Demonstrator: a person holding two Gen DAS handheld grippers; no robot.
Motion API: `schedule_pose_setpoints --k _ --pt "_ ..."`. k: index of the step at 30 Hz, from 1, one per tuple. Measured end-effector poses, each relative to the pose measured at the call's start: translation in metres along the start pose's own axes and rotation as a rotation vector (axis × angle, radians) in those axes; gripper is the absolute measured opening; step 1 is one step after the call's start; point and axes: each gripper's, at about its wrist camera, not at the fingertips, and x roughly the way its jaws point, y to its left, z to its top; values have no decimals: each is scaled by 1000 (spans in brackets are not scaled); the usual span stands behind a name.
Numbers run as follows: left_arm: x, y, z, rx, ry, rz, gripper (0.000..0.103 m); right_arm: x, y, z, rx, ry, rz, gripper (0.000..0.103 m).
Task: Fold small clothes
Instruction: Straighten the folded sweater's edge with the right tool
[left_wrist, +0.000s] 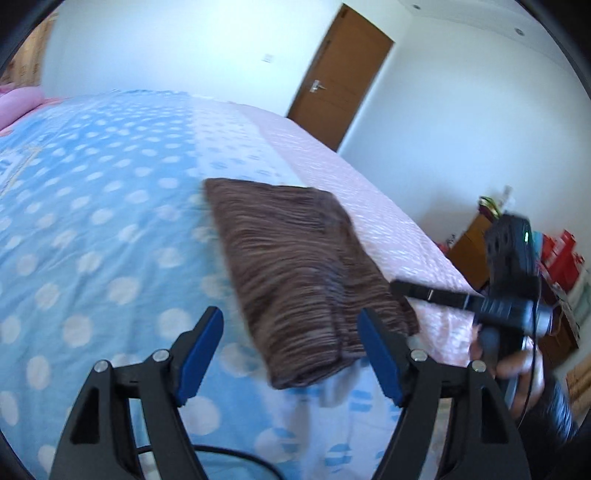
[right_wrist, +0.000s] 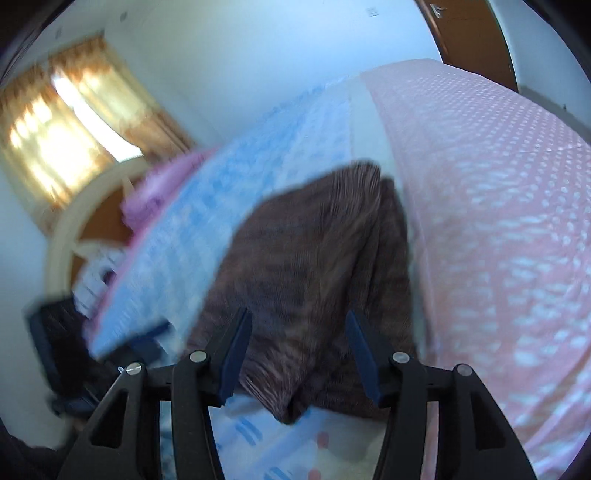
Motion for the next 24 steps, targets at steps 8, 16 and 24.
schedule_pose_setpoints --k 8,16,24 --pt "15 1 4 -11 11 52 78 44 7 -19 -46 105 -110 6" --pt "33 -7 27 -16 3 44 78 -6 12 14 -210 53 -162 3" --pt "86 -19 8 20 133 136 78 18 -27 -15 -202 155 -251 3"
